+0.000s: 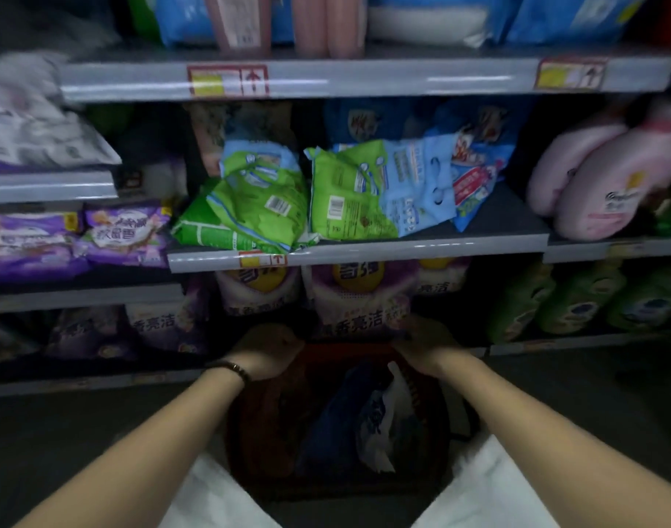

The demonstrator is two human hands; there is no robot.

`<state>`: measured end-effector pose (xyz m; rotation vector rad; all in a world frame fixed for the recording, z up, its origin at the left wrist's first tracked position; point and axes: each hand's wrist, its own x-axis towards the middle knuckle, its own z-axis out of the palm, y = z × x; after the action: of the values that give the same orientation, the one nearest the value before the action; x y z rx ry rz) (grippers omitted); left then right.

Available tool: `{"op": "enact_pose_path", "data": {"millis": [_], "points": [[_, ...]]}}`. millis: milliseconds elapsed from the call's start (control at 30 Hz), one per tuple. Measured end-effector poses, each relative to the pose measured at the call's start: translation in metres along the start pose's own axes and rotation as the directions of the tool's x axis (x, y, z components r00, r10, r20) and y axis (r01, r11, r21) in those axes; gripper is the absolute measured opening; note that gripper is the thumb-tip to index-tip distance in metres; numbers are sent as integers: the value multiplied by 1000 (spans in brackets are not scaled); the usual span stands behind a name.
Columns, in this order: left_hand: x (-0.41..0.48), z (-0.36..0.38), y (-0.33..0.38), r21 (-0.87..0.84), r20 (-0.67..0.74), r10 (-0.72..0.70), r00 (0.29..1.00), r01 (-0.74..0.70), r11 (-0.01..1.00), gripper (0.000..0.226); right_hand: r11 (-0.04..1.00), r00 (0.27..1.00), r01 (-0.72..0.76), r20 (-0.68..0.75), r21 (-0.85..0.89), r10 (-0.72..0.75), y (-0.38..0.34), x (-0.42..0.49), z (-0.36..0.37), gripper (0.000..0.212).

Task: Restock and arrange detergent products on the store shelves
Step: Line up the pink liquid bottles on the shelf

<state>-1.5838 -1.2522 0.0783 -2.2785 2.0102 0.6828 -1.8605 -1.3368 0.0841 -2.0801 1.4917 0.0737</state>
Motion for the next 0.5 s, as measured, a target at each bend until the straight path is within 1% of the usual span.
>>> {"op": "enact_pose_path", "data": {"millis": [33,133,167,200,300,367,400,467,500], "points": [[-7,-15,11,-38,-41,39,998,-40,998,38,999,999,27,-35,-33,-28,-11,-5,-13,32],[-28,-56,37,-42,-142,107,984,-114,993,31,977,982,120,-124,-176,-143,-43,-16,-52,24],[-34,-69,43,-62,-172,100,980,-112,992,26,971,975,138,-146,-193,-168,-54,-23,-64,19],[-39,-80,47,-78,-198,86,977,-103,992,22,966,967,154,-168,-205,-190,-61,-29,-75,19],[-52,-113,64,-96,-277,68,959,-98,991,23,966,955,172,-208,-191,-212,-81,-47,-107,24],[-55,-127,70,-101,-304,47,951,-81,992,22,967,954,178,-210,-184,-216,-88,-50,-123,32],[-55,-133,73,-110,-317,45,947,-84,990,21,963,950,190,-212,-191,-230,-89,-49,-130,37],[-52,-143,75,-100,-339,38,940,-76,992,23,951,940,206,-222,-233,-258,-89,-43,-143,38],[-48,-147,75,-87,-348,29,937,-64,994,27,945,941,201,-217,-259,-260,-90,-39,-149,38]]}}
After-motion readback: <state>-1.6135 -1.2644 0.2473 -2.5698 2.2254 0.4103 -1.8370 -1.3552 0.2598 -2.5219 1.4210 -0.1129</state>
